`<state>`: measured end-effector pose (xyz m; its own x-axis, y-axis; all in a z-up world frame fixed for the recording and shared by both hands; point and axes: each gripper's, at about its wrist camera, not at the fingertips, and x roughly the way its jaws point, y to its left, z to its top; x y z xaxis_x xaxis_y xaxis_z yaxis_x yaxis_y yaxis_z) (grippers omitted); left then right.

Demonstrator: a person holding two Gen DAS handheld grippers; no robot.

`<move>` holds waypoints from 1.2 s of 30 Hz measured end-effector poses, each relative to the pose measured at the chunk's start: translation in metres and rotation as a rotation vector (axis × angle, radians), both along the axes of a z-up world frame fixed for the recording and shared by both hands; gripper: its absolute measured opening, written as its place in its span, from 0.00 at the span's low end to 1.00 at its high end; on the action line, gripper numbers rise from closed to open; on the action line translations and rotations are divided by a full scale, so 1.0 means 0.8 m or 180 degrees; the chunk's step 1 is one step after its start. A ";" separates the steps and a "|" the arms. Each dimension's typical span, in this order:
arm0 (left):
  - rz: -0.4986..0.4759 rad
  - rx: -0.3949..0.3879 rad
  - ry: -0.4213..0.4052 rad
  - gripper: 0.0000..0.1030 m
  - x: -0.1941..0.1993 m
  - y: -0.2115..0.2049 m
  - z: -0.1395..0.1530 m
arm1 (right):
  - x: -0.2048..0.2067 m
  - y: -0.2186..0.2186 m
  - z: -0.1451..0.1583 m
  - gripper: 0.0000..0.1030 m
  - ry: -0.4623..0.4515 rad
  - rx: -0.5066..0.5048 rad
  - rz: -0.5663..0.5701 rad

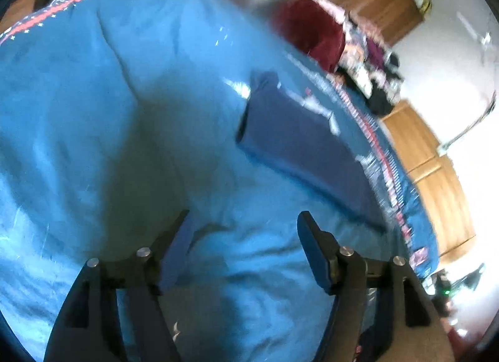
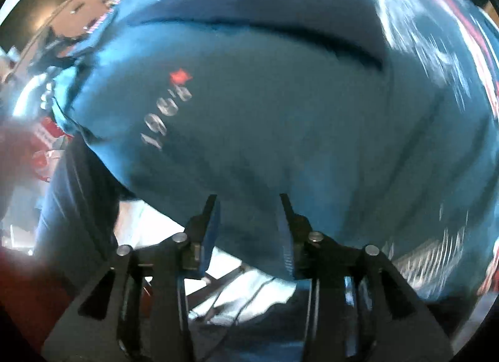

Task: Fold large clothes

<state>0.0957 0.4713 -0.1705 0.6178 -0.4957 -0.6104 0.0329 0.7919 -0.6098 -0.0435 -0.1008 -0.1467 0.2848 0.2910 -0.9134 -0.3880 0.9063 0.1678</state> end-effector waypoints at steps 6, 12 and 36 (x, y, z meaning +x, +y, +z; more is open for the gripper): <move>0.0039 0.0023 0.0098 0.68 -0.008 0.011 -0.004 | 0.039 0.090 0.014 0.37 0.0021 0.0631 0.0546; 0.0408 -0.0005 -0.0104 0.68 -0.069 0.062 0.041 | 0.052 0.263 0.002 0.18 0.0358 0.1294 0.1473; 0.0052 -0.0266 -0.0910 0.78 -0.206 0.015 0.167 | -0.010 0.391 -0.017 0.19 0.0219 0.0957 0.1718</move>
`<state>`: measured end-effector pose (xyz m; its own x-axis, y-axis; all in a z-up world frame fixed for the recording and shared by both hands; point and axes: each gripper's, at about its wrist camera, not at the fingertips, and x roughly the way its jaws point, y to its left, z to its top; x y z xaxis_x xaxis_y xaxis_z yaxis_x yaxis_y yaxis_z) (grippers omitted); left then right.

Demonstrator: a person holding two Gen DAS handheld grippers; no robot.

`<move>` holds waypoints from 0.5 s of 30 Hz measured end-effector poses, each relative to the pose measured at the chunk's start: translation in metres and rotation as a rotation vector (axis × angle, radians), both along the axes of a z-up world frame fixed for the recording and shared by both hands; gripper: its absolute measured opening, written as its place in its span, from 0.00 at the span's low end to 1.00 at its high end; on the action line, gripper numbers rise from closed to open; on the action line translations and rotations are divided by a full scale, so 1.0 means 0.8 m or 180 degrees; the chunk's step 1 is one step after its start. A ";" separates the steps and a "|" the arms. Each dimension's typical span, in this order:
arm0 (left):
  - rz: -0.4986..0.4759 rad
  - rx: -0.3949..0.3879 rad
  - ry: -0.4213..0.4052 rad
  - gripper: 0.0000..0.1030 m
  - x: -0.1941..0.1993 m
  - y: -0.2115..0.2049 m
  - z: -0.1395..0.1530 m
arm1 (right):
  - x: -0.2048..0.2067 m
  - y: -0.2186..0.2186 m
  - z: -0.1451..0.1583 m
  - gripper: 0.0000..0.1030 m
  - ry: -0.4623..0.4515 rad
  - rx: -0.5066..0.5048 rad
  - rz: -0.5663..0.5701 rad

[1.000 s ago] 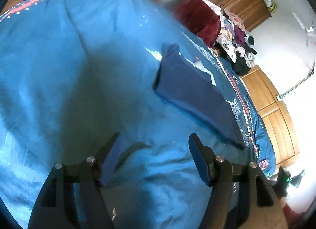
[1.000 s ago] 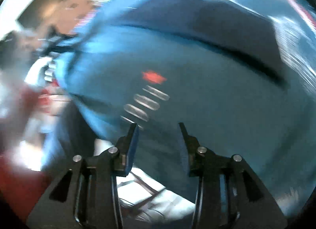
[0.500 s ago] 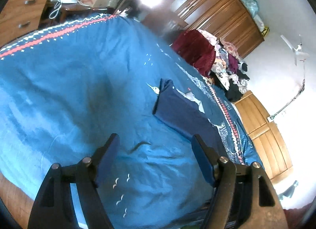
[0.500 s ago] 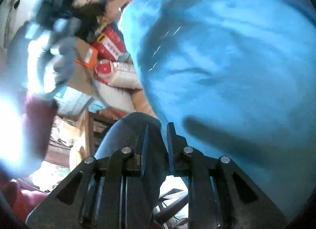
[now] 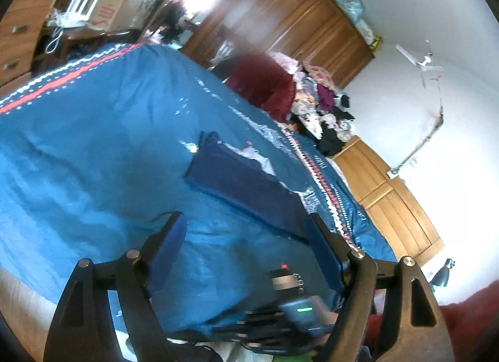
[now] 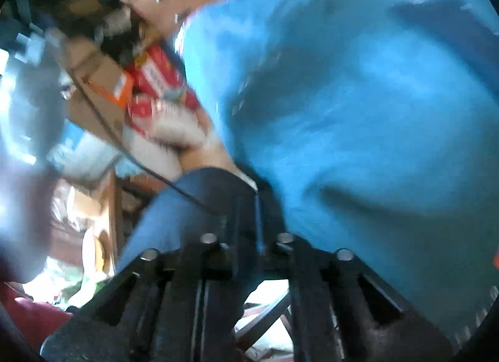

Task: Fold large clothes

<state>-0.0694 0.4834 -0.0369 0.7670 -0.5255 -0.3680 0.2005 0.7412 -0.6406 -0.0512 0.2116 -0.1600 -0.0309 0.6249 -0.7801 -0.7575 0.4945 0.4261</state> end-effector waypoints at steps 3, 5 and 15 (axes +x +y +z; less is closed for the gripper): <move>-0.0065 -0.0031 0.0014 0.78 0.008 -0.019 -0.001 | -0.004 -0.061 0.032 0.35 -0.0210 0.0068 -0.0375; -0.0108 -0.0022 0.0028 0.78 0.018 -0.034 -0.002 | -0.006 -0.110 0.038 0.38 -0.0249 0.0057 -0.0657; -0.0315 0.0103 0.0278 0.84 0.142 -0.120 -0.058 | 0.040 -0.265 -0.003 0.41 0.0033 -0.0098 -0.1747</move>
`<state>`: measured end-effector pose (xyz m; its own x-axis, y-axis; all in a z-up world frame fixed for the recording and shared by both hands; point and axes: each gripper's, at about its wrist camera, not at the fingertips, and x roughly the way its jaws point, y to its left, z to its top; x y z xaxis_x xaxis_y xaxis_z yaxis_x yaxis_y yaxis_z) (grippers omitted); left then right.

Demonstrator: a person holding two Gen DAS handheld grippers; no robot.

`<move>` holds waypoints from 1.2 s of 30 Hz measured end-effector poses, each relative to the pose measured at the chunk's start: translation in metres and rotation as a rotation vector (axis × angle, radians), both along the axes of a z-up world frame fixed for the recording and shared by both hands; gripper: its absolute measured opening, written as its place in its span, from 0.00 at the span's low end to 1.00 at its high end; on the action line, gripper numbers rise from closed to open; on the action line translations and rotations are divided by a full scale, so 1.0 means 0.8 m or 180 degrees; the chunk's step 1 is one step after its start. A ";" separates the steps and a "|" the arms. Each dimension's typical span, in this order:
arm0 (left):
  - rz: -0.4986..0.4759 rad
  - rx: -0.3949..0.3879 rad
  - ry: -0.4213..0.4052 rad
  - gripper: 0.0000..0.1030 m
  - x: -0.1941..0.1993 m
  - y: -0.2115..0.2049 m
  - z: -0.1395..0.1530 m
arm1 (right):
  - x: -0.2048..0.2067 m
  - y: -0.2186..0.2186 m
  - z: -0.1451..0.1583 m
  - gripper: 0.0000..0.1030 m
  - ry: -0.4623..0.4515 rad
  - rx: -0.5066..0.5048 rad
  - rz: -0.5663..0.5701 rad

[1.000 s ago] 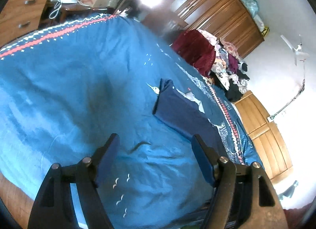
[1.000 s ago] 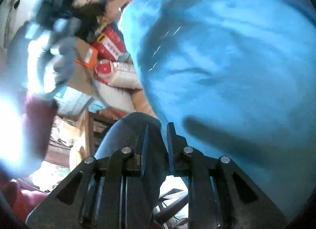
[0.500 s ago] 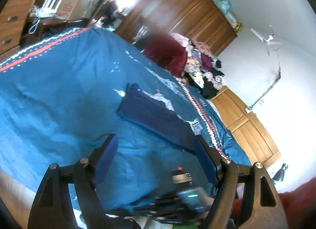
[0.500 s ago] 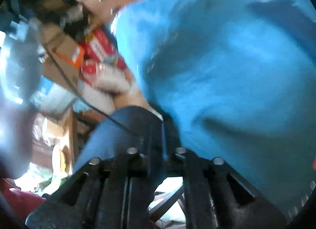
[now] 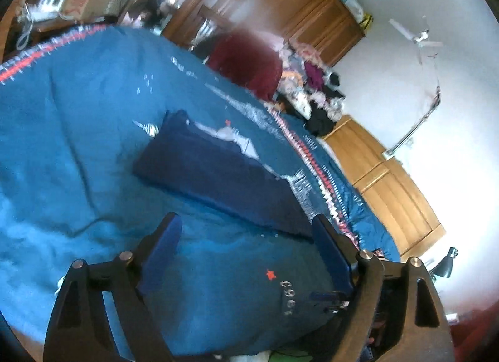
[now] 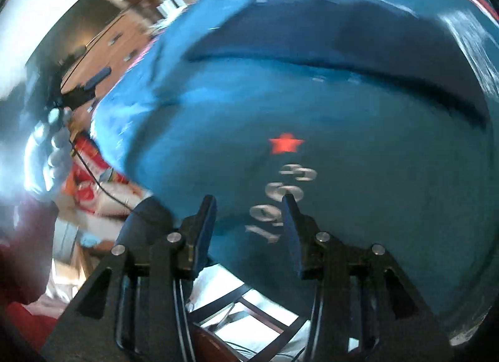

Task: Fold large clothes

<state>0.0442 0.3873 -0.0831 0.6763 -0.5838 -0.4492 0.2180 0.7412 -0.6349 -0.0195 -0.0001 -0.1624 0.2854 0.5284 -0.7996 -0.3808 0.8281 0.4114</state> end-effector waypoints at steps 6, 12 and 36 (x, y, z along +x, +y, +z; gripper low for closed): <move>0.0073 0.0166 0.0563 0.80 0.116 -0.021 -0.095 | 0.051 -0.008 -0.014 0.42 0.0104 0.0115 -0.0185; 0.0411 0.0122 0.0883 0.75 0.181 -0.035 -0.156 | 0.086 0.005 -0.006 0.43 -0.0009 0.0118 -0.0060; 0.1303 -0.0423 0.0689 0.10 0.254 -0.047 -0.189 | 0.093 0.008 -0.035 0.43 0.0196 0.0262 -0.0029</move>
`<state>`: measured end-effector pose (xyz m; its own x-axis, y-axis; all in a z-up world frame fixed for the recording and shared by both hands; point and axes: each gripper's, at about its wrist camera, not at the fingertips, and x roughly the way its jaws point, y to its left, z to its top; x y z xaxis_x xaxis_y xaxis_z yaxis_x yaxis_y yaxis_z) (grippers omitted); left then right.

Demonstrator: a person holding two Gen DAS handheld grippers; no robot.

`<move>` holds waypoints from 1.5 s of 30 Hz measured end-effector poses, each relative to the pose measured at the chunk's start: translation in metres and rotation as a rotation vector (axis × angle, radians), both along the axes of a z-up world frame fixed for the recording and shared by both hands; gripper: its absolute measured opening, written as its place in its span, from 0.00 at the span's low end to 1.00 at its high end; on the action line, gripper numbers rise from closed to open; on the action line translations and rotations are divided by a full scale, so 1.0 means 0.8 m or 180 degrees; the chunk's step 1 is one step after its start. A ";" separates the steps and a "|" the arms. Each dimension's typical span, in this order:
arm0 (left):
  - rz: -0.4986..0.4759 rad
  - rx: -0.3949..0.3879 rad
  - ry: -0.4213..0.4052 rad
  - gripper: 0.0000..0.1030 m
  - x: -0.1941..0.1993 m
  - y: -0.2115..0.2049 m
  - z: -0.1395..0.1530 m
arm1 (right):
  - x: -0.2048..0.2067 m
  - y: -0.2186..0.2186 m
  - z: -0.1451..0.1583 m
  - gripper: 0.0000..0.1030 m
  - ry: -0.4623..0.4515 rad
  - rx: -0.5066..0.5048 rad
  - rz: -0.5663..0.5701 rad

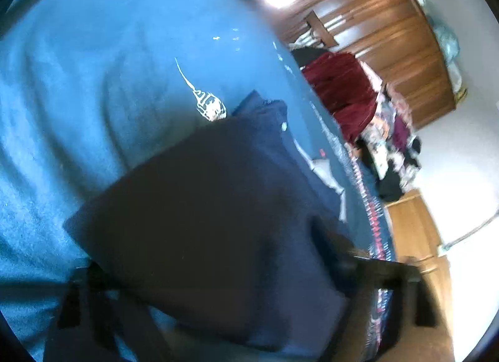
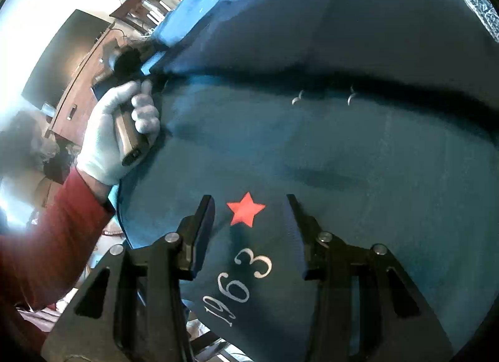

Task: Fold large clothes

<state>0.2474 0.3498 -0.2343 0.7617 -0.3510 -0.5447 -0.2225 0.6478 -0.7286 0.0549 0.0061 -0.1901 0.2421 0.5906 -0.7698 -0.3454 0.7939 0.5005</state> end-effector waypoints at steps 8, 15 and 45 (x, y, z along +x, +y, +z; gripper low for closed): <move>-0.0096 0.1165 -0.0348 0.01 -0.005 -0.059 0.063 | 0.107 -0.005 0.120 0.61 -0.0557 0.0365 -0.0009; -0.0638 0.2163 -0.0848 0.02 -0.019 -0.164 0.118 | 0.290 0.112 0.145 0.78 -0.0184 0.0595 0.0588; -0.3290 0.2522 -0.1003 0.19 -0.009 -0.580 0.046 | 0.279 -0.230 -0.017 0.12 0.0490 0.1208 -0.1096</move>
<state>0.2399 -0.1140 -0.1975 0.4701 -0.5116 -0.7193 0.7292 0.6843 -0.0101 0.2779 -0.1777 -0.2034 0.3722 0.7407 -0.5593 0.0032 0.6016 0.7988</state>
